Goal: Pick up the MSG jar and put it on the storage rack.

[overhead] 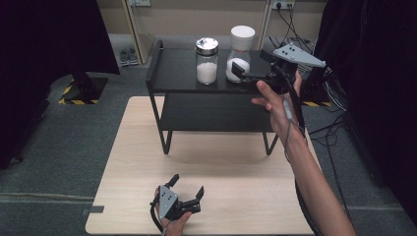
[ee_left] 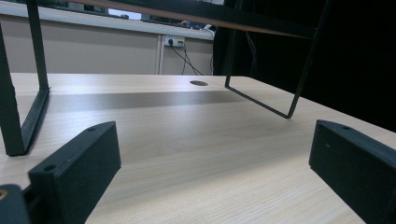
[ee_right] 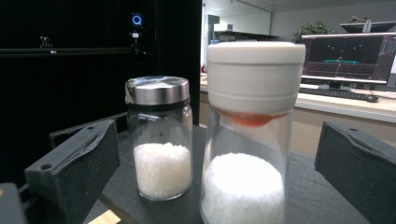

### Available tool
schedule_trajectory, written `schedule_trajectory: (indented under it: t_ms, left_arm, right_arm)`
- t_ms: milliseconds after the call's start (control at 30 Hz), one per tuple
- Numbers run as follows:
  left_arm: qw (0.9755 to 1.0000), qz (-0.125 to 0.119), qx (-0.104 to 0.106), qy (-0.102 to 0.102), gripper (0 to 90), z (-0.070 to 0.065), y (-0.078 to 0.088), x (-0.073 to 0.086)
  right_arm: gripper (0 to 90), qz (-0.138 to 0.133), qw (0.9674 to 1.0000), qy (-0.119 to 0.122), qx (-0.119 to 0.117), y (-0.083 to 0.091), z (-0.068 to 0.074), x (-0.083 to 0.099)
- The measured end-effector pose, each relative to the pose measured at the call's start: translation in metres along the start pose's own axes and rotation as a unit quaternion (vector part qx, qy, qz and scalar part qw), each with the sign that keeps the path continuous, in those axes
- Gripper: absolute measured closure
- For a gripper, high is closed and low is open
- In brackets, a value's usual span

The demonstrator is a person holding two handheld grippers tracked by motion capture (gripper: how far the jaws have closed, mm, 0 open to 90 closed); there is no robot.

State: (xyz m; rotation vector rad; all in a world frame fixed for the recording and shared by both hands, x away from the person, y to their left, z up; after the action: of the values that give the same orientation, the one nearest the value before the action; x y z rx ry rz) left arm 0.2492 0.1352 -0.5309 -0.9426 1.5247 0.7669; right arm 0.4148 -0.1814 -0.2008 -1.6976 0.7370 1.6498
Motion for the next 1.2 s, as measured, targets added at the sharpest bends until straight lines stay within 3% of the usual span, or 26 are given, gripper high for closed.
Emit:
schedule_trajectory:
  t_ms: [300, 433, 567, 867, 1200]
  left_arm:
    - [1.0, -0.001, 0.0, -0.001, 1.4, 0.0, 0.0, 0.0]
    - [1.0, 0.0, 0.0, 0.0, 1.3, 0.0, 0.0, 0.0]
    - [1.0, 0.0, -0.001, 0.001, 1.3, 0.0, 0.0, 0.0]
    - [1.0, 0.0, 0.0, 0.0, 1.3, 0.0, 0.0, 0.0]
    - [1.0, 0.0, 0.0, 0.001, 1.1, 0.0, 0.0, 0.0]
  right_arm:
    - [0.4, -0.008, 0.9998, -0.008, -0.014, 0.019, 0.004, 0.013]
    - [0.4, -0.011, 0.9996, 0.007, -0.024, 0.03, 0.012, 0.021]
    - [0.4, -0.015, 0.9992, -0.003, -0.037, 0.04, 0.015, 0.033]
    - [0.4, -0.005, 0.9984, 0.024, -0.051, 0.063, 0.03, 0.06]
    - [0.4, -0.001, 0.9978, 0.004, -0.066, 0.088, 0.037, 0.094]
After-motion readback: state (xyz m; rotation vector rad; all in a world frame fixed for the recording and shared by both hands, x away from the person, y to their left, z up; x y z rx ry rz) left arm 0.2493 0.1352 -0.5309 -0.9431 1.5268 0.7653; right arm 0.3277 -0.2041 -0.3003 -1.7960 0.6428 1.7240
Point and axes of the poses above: each handheld gripper's, and its own axes: y roughly backward along the jaws, x roughly out of its underside, z roughly to its left, the point moved 10 cm from there along -y, roughly forward along the jaws, and after that the axes turned 5 degrees about -z, right-handed, at the moved point
